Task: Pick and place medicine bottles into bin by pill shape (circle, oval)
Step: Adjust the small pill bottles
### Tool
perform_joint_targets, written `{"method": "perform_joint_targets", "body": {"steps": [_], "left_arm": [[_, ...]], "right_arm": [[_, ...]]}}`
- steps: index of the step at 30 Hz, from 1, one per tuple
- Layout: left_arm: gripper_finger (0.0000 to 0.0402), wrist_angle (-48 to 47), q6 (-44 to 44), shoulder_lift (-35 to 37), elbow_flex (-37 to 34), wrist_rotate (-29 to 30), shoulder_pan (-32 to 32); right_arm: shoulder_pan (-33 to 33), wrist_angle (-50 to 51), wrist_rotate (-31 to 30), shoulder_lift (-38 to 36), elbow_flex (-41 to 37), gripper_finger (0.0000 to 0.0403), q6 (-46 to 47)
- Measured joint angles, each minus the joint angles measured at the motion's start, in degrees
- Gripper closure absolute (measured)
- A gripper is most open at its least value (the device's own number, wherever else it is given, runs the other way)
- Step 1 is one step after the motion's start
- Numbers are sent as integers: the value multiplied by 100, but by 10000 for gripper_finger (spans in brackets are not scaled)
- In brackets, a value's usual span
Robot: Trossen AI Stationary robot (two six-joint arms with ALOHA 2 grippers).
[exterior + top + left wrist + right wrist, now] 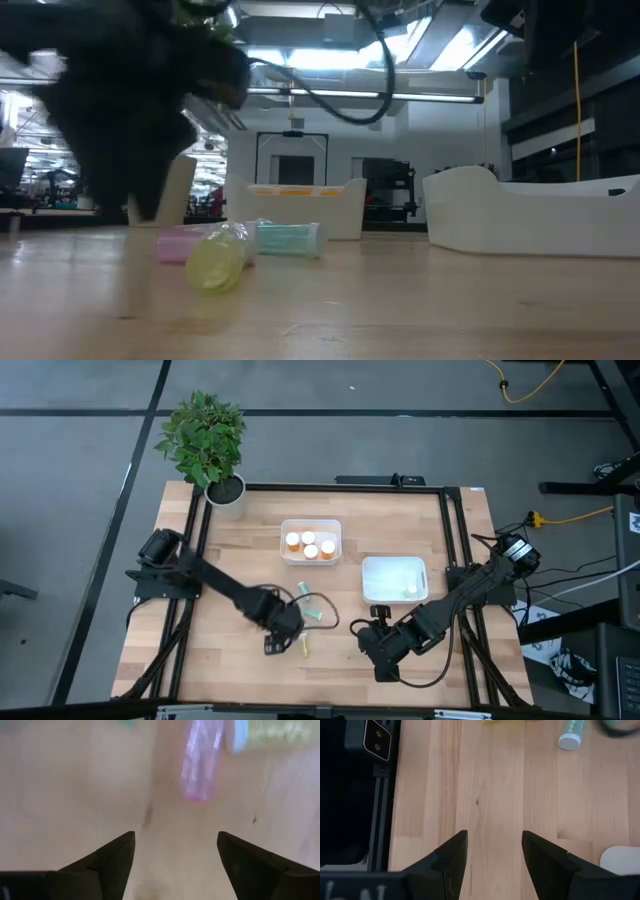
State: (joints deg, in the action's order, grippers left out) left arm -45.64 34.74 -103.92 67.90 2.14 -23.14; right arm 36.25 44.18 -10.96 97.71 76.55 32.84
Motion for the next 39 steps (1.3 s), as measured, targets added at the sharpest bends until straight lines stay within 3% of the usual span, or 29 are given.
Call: {"method": "perform_joint_targets", "body": {"steps": [5, 10, 19, 22, 27, 32, 36, 39], "left_arm": [[127, 1197, 526, -16, -448, 404, -318], [127, 2469, 253, -318, -447, 547, -237], [127, 3055, -636, -788, -61, 706, 265], [127, 2578, -821, -740, 185, 760, 316], [127, 638, -663, -630, 772, 842, 276], [127, -1085, -576, -530, 1197, 1620, 276], [127, -1495, -644, -532, 1123, 1977, 614], [127, -948, -848, -540, 804, 1944, 1034]], "right_arm": [[0, -18, 0, 0, 0, 213, 2], [0, -22, 0, 0, 0, 213, 11], [0, -68, 0, 0, 0, 213, 13], [0, -68, 0, 0, 0, 213, 11], [0, -66, 0, 0, 0, 213, 11], [0, -79, -1, 0, 0, 213, 7], [0, -102, 0, 0, 0, 213, 9], [0, -114, -2, 0, 0, 213, 4]]}}
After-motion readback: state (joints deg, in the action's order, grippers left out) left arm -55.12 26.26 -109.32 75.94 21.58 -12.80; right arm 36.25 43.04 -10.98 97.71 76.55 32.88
